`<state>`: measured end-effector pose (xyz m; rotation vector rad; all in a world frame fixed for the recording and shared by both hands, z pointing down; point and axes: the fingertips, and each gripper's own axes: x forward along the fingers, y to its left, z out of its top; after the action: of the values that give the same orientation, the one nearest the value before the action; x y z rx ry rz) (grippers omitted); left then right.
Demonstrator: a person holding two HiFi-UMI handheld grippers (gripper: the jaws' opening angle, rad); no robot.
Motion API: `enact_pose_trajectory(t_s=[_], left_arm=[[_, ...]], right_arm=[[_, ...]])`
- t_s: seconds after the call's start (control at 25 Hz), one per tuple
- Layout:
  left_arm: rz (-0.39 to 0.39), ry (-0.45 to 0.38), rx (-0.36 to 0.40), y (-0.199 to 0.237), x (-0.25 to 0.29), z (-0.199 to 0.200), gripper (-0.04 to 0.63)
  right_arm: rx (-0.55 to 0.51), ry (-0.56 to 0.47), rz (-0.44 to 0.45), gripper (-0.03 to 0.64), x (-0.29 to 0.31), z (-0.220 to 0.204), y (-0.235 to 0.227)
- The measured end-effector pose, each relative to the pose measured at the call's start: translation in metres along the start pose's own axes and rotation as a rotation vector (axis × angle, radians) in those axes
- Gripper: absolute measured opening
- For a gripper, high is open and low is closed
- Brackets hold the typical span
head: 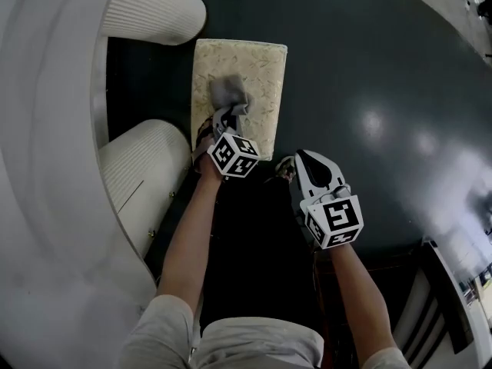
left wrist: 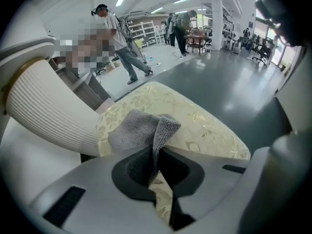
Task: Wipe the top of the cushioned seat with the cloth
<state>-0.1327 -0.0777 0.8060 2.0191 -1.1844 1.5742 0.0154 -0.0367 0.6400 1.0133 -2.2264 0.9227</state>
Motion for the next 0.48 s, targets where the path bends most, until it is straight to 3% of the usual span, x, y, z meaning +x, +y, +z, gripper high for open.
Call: enact_pose_trajectory(t_s=[0.24, 0.48], left_arm=[[0.045, 0.038, -0.079, 0.024, -0.016, -0.041, 0.028], [0.085, 0.057, -0.087, 0.034, -0.019, -0.071, 0.028]], right_arm=[[-0.070, 0.029, 0.063, 0.009, 0.013, 0.011, 0.032], [-0.110, 0.041, 0.102, 0.009, 0.025, 0.013, 0.051]])
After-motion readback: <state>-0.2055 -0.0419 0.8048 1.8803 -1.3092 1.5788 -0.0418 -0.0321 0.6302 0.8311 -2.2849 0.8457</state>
